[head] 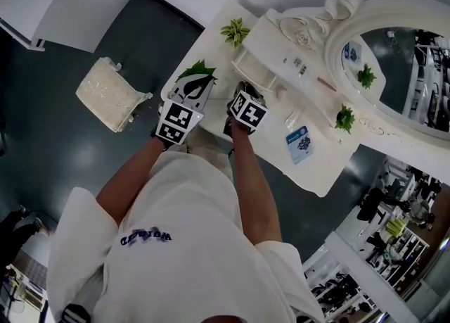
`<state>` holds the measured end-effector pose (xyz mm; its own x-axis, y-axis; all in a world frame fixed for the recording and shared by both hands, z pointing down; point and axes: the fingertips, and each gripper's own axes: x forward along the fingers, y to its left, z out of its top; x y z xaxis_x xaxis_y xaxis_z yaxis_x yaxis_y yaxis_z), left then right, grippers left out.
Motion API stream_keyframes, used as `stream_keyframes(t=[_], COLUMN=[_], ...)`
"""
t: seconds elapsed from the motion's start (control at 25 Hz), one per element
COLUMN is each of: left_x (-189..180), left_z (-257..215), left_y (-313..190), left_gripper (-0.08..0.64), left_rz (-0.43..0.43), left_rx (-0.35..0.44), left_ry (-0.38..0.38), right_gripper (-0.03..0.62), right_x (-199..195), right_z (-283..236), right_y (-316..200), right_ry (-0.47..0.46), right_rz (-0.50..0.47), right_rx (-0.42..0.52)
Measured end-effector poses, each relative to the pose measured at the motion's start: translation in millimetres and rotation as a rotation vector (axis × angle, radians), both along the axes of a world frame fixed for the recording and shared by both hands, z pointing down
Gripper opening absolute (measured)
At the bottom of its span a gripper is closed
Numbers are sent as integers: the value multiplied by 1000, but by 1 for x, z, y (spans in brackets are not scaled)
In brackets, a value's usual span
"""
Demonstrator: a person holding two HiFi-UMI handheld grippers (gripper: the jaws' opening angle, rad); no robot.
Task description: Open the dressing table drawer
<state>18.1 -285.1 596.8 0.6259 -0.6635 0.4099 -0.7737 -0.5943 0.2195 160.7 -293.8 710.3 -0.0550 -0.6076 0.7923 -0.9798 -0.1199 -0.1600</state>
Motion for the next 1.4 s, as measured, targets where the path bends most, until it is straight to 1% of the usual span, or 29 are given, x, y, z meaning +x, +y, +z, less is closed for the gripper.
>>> stream_keyframes(t=[0.88,1.04,1.08,1.16,1.2,1.4], left_x=[5,5,5,4,3,-1], left_z=[4,3,2,0,-1,-11], left_y=[9,12,13,13,13,21], left_gripper=[11,11,11,11,11,11], left_rz=[24,31,33,35,35,46], left_rx=[-3,0,1,6,8,20], left_ry=[-6,-5,-6,-10,-11,-19], right_gripper=[104,110,117,195,204,202], right_x=[-5,-7,-7,-8,-8,-9], right_z=[0,4,5,2,-3,-35], right_y=[7,7,7,6,6,27], right_ry=[-17,-8,-11,-19,-22,-8], right_rz=[5,-19,-22,-22,-28,-91], right_rx=[0,22,29,44,55,137])
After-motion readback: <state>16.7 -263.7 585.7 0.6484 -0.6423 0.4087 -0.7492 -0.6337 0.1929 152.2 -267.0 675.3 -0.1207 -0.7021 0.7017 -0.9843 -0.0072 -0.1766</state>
